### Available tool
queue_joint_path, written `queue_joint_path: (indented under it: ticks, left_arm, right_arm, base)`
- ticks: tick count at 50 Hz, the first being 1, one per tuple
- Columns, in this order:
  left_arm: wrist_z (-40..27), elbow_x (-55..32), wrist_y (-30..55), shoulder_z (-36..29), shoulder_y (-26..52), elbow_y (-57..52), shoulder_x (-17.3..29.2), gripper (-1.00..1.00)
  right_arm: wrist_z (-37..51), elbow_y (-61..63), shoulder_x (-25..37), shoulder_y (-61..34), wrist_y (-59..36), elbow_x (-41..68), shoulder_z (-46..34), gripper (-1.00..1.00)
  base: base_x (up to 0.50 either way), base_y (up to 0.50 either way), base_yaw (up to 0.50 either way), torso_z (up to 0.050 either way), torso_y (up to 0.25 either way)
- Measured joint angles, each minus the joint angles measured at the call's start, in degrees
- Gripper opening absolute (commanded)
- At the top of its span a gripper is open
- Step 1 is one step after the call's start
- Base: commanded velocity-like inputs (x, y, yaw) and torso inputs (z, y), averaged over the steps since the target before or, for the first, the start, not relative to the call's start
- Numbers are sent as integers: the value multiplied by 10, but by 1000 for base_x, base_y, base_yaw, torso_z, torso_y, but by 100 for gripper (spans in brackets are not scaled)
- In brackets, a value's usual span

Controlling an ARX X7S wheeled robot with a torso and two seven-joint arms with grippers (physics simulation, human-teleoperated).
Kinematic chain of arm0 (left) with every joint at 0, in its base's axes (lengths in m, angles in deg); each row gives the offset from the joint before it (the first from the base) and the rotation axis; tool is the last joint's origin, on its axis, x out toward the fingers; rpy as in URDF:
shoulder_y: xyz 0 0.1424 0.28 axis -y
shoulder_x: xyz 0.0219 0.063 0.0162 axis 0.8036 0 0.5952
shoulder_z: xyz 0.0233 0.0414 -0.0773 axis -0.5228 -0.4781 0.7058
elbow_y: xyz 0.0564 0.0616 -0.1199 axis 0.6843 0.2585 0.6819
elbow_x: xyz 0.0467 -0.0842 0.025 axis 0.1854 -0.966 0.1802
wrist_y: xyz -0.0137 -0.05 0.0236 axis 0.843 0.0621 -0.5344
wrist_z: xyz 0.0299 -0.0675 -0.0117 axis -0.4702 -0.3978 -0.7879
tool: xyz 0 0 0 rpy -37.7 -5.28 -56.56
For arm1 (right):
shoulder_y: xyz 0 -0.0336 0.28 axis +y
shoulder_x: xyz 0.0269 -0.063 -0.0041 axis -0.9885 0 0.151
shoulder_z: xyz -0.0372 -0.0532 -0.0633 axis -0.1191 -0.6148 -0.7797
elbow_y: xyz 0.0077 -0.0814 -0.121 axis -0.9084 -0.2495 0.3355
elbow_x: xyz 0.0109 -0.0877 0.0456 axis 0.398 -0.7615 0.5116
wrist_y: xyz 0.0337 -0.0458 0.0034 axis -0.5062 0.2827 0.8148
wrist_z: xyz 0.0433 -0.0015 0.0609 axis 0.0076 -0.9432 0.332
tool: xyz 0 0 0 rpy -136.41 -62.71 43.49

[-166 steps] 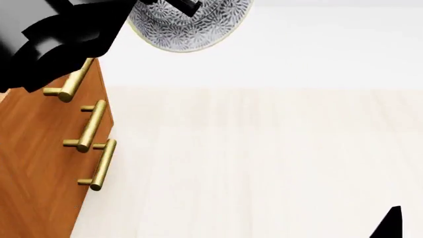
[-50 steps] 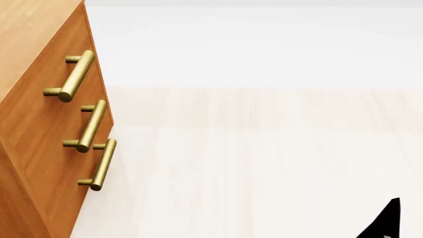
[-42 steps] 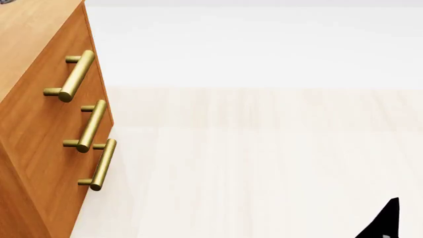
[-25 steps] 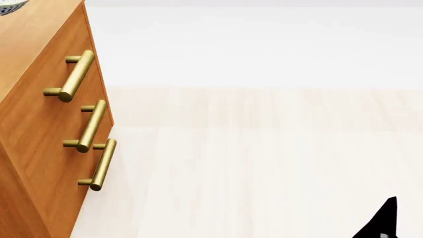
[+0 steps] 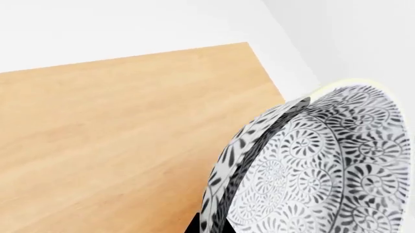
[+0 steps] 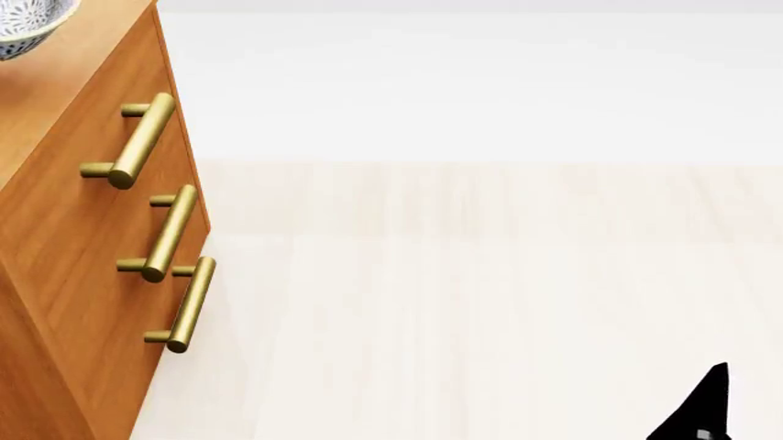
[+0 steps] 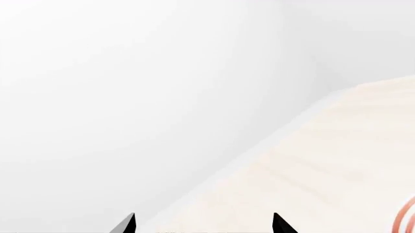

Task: Put the bowl on top of the cabinet.

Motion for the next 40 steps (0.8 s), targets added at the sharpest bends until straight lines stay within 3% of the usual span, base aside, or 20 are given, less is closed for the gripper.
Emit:
queue_joint_path:
  ticks: [40]
  left_arm:
    - [14,6,-10,-7,-24,0,11,-100]
  right_arm:
    - [2,-4,-2,-3,-3,-6,-2,100]
  base:
    - [0,0,0,0,0]
